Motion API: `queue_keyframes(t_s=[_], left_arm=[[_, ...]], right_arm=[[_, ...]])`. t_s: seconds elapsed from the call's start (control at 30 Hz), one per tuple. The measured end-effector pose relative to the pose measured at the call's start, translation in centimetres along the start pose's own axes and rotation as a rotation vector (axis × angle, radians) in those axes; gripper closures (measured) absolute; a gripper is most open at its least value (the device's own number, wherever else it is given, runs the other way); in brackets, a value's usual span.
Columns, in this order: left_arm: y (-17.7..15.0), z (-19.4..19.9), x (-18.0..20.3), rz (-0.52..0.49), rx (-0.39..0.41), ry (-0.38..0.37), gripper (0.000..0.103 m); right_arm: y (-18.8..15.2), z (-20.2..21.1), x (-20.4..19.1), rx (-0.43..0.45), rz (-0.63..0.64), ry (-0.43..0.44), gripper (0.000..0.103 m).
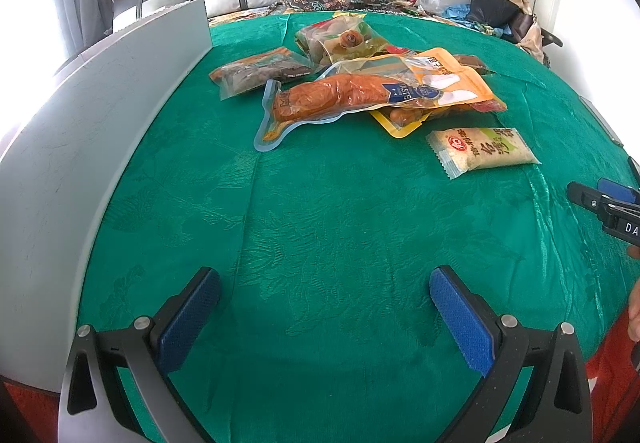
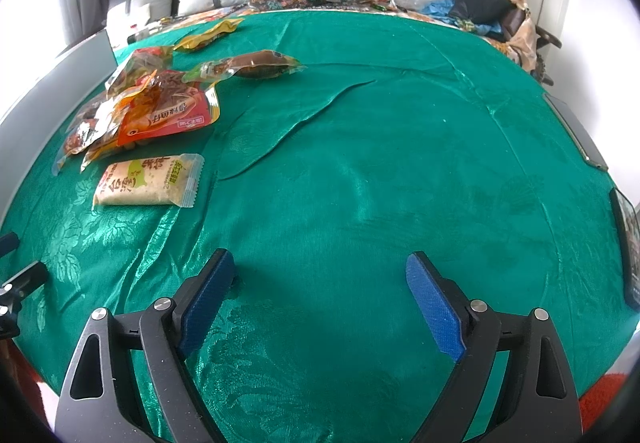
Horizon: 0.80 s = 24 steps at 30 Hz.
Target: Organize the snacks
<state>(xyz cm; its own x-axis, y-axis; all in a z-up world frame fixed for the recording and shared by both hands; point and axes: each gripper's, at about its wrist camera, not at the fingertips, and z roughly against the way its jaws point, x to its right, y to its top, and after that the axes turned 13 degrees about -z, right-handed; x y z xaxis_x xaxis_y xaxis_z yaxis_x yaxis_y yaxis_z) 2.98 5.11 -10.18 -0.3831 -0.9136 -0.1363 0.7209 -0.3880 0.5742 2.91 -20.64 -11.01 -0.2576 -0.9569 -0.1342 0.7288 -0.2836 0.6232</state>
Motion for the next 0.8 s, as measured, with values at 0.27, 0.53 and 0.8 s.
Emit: queue_keyframes(t_s=[0.27, 0.53, 0.8], left_arm=[[0.04, -0.02, 0.00, 0.001, -0.007, -0.003, 0.000], [0.11, -0.04, -0.07, 0.002, -0.013, -0.004, 0.000], [-0.15, 0.01, -0.20, -0.001, 0.000, -0.010, 0.000]], right_arm=[[-0.03, -0.01, -0.02, -0.001, 0.000, 0.000, 0.012], [-0.05, 0.00, -0.05, -0.002, 0.001, 0.000, 0.012], [-0.05, 0.02, -0.03, -0.002, 0.001, 0.001, 0.012]])
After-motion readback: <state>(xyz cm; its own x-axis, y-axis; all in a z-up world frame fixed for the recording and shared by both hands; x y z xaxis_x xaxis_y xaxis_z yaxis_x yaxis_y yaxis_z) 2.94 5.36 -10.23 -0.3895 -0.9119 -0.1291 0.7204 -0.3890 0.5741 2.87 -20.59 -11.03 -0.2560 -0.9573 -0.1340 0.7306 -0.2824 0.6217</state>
